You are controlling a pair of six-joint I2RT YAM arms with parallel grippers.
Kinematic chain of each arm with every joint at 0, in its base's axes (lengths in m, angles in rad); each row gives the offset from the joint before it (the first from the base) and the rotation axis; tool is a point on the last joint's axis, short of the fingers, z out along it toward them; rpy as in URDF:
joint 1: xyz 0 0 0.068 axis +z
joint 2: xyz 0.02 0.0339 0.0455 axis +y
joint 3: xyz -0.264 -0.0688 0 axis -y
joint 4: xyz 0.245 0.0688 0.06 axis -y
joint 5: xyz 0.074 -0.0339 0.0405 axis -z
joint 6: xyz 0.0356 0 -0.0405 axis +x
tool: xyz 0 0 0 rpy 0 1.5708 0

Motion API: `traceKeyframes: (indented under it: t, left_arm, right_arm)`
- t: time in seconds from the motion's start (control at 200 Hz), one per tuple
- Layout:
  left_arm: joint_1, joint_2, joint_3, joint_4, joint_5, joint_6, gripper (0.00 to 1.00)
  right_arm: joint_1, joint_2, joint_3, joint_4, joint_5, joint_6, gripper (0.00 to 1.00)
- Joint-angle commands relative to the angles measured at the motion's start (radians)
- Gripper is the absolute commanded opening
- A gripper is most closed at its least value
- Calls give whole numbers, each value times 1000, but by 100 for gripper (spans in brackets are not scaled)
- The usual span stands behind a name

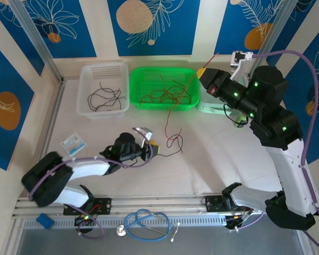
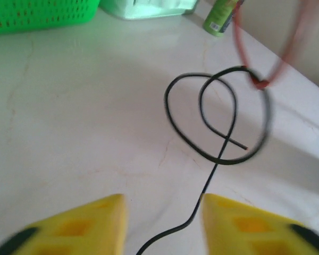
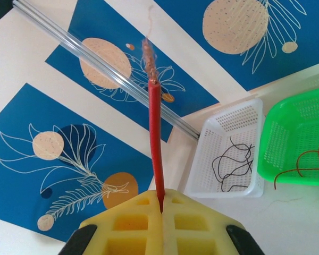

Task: Untangle the cables

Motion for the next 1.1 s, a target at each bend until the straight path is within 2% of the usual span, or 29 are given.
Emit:
traceKeyframes:
  t: [0.0, 0.085, 0.155, 0.34, 0.46, 0.51, 0.605, 0.665, 0.79, 0.87, 0.945, 1.095]
  left_arm:
    - [-88, -133, -17, -157, -171, 221, 56]
    - [-145, -173, 1, -223, -274, 334, 62]
    - [-164, -170, 5, -210, -298, 386, 64]
    - [-221, -77, 6, -67, -281, 503, 69]
    - [-228, 36, 16, 101, -336, 487, 76]
    - [-229, 83, 12, 197, -381, 476, 78]
    - [-231, 190, 11, 396, -538, 470, 80]
    - [-235, 257, 12, 520, -644, 484, 86]
    - [-252, 388, 41, 696, -783, 586, 99]
    - [-268, 467, 80, 755, -877, 666, 100]
    - [-279, 530, 104, 829, -934, 727, 100]
    - [-282, 578, 138, 829, -934, 734, 99]
  right_arm:
    - [17, 11, -23, 58, 34, 16, 0]
    - [30, 22, -29, 69, 39, 19, 0]
    - [43, 31, -32, 79, 46, 16, 0]
    - [67, 54, -15, 86, 54, 8, 0]
    - [79, 62, -8, 86, 57, 5, 0]
    - [84, 62, -8, 88, 61, 3, 0]
    - [90, 64, -7, 89, 63, 1, 0]
    - [94, 65, -4, 89, 63, 0, 0]
    - [100, 65, -3, 87, 63, -4, 0]
    - [102, 64, -5, 86, 64, -5, 0]
    - [104, 62, -7, 85, 67, -7, 0]
    - [103, 63, -7, 82, 69, -9, 0]
